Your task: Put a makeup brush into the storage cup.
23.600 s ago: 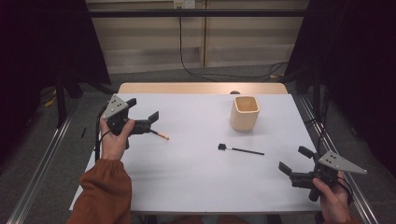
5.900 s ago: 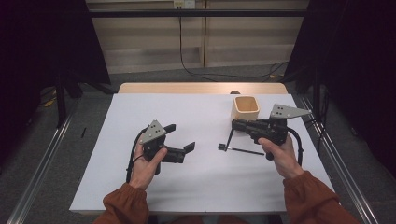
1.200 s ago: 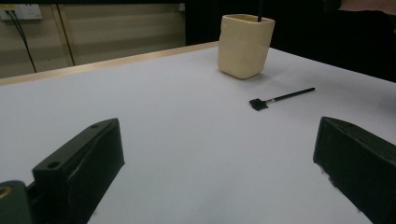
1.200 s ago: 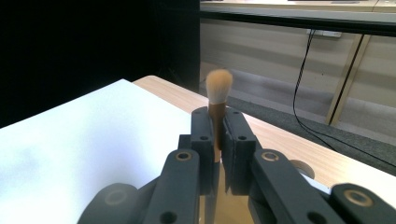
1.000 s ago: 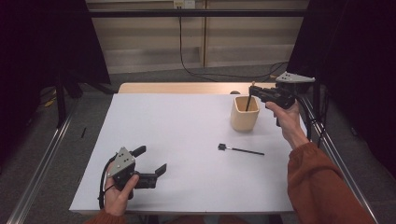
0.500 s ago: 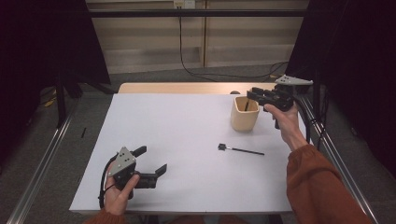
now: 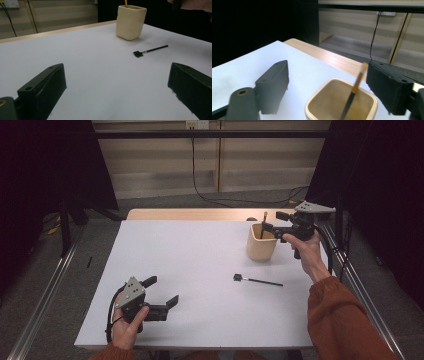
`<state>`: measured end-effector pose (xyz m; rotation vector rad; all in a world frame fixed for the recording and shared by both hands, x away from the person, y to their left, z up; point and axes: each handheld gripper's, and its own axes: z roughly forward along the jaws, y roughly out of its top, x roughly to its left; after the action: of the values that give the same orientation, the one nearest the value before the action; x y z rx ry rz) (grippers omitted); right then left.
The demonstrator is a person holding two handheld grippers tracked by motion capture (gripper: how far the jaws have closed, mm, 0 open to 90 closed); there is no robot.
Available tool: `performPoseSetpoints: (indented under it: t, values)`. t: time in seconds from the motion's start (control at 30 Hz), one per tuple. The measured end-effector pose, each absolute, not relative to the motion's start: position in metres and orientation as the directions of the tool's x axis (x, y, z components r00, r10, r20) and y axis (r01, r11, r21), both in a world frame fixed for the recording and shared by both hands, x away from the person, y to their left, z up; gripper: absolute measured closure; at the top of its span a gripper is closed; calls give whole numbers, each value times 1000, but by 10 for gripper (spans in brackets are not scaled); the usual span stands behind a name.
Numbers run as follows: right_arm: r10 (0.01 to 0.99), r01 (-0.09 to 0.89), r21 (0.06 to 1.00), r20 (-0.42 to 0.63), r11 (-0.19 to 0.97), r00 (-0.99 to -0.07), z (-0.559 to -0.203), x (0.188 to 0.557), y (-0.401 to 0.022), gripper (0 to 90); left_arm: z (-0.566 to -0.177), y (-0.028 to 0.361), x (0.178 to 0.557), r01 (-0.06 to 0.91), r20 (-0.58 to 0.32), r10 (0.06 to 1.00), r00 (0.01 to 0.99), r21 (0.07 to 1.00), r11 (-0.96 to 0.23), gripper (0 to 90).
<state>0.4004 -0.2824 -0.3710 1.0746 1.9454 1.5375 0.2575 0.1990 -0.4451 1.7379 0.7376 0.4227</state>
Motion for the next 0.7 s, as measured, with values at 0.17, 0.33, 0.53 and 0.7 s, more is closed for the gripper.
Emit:
performPoseSetpoints:
  t: [0.17, 0.33, 0.53, 0.7]
  values:
    - [789, 302, 951, 131, 71, -600, -376, 399, -284, 74, -445, 201, 258, 262, -87, 672, 735, 951, -163, 17]
    - [777, 313, 946, 135, 83, -615, -379, 397, -288, 5, -445, 201, 258, 265, -94, 669, 737, 951, -158, 17]
    - [792, 298, 952, 131, 66, -596, -376, 387, -295, 0, -445, 201, 258, 264, -93, 672, 735, 952, -157, 17]
    - [794, 304, 951, 140, 59, -591, -378, 378, -303, 0, -445, 201, 258, 265, -95, 676, 731, 952, -153, 17]
